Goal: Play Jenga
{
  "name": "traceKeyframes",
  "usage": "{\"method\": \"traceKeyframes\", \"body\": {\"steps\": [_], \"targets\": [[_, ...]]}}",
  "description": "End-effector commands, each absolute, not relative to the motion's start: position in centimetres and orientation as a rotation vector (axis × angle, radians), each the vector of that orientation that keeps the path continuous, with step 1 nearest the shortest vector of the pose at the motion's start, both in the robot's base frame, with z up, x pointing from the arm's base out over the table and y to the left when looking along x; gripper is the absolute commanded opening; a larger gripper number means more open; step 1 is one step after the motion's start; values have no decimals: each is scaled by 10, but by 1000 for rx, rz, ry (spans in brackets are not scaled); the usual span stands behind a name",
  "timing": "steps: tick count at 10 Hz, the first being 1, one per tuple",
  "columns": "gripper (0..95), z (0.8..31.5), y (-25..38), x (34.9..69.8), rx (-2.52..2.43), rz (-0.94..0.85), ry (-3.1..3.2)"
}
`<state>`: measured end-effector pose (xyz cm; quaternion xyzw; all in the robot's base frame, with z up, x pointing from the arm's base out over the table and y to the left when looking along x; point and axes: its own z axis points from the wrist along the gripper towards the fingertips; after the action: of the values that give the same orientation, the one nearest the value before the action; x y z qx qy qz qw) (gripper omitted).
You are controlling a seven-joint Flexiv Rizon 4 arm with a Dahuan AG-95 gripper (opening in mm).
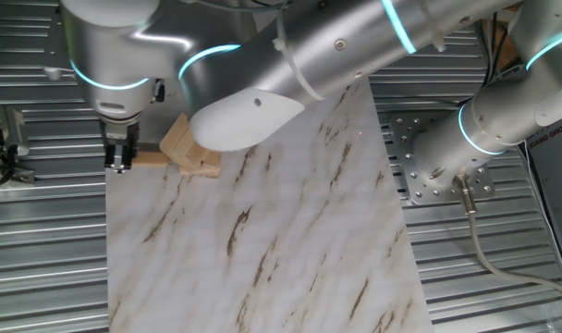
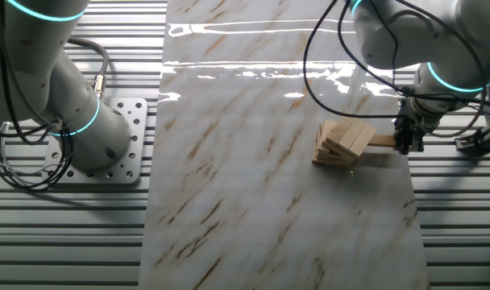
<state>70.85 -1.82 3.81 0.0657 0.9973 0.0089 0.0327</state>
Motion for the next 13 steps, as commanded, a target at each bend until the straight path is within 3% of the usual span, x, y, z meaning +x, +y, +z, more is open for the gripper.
{"method": "traceKeyframes", "body": {"steps": [1,13], "targets": [[0,36,-16,714,191,24,3084],[0,34,-13,721,177,7,3117]]}}
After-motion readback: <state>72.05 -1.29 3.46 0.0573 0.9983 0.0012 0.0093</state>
